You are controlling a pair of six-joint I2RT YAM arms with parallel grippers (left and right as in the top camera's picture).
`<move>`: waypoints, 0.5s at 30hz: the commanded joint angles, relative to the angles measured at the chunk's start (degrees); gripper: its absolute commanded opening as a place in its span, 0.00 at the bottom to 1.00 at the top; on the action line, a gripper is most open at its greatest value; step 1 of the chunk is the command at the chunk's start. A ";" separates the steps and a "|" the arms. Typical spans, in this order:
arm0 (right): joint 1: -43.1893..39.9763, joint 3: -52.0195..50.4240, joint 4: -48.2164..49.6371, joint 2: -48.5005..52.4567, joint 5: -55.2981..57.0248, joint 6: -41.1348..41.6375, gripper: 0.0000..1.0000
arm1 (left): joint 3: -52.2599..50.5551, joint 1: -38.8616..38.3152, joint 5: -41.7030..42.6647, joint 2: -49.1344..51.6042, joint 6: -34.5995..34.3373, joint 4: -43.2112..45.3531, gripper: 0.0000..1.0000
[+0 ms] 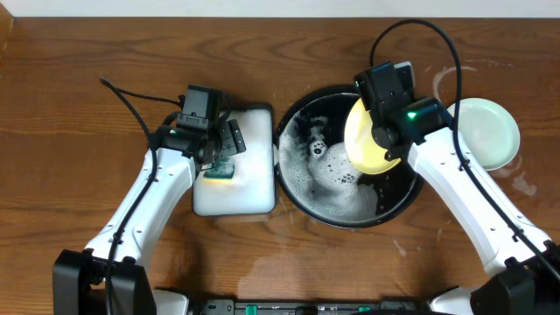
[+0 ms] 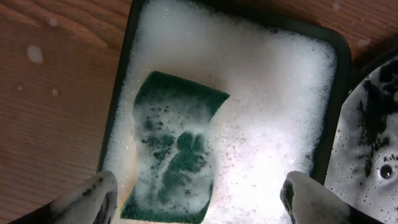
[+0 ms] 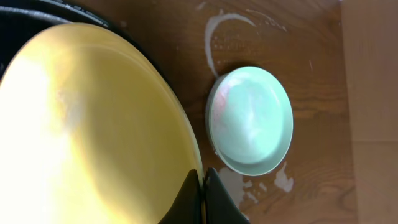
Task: Clean dirty plates on tray and stack at the side
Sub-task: 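Lift the yellow plate by its rim with the right gripper, then carry the yellow plate right and set it on the green plate stack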
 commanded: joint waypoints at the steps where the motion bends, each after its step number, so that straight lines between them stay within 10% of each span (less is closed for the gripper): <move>1: -2.08 0.98 0.72 -1.57 2.51 5.60 0.01 | 0.15 0.20 -0.28 0.17 0.15 -0.04 0.87; 15: -34.47 0.76 -1.42 -9.64 -24.48 12.48 0.01 | 0.15 0.20 -0.28 0.17 0.15 -0.04 0.87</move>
